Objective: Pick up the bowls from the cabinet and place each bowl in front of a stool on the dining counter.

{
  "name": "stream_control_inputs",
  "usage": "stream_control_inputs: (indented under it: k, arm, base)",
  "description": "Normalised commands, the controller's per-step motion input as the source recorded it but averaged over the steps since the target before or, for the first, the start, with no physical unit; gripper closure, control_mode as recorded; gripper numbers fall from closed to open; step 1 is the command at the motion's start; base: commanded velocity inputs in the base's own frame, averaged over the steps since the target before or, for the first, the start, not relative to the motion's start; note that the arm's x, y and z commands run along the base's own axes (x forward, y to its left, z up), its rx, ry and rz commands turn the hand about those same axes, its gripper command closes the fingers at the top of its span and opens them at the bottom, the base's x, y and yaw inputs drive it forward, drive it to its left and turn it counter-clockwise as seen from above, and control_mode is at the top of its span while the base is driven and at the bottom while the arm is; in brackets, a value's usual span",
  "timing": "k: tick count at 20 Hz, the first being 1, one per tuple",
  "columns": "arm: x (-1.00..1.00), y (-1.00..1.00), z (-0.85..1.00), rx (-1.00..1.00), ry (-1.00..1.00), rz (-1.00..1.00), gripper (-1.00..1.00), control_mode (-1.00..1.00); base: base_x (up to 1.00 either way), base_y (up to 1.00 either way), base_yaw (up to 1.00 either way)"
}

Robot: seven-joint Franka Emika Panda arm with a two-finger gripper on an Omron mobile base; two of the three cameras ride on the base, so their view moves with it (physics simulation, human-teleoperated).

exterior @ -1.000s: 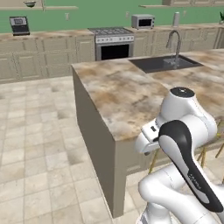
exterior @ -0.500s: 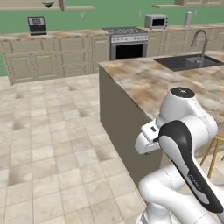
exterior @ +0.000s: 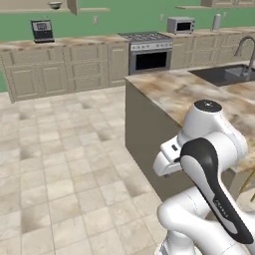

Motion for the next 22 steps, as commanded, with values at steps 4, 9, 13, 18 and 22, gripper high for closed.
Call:
stream_control_inputs:
  k: [4,9,13,18,22]
  arm:
    - [0.0,0.0,0.0,0.0,0.0,0.0,-1.0,1.0]
    - [0.0,0.0,0.0,0.0,0.0,0.0,-1.0,1.0]
    - [0.0,0.0,0.0,0.0,0.0,0.0,-1.0,1.0]
    - [0.0,0.0,0.0,0.0,0.0,0.0,-1.0,1.0]
    - [0.0,0.0,0.0,0.0,0.0,0.0,-1.0,1.0]
  base:
    - [1.0,0.76,-0.21]
    - [1.0,0.77,-0.22]
    - [0.98,0.77,-0.15]
    - [0.99,0.82,-0.11]
    - [1.0,0.69,-0.06]
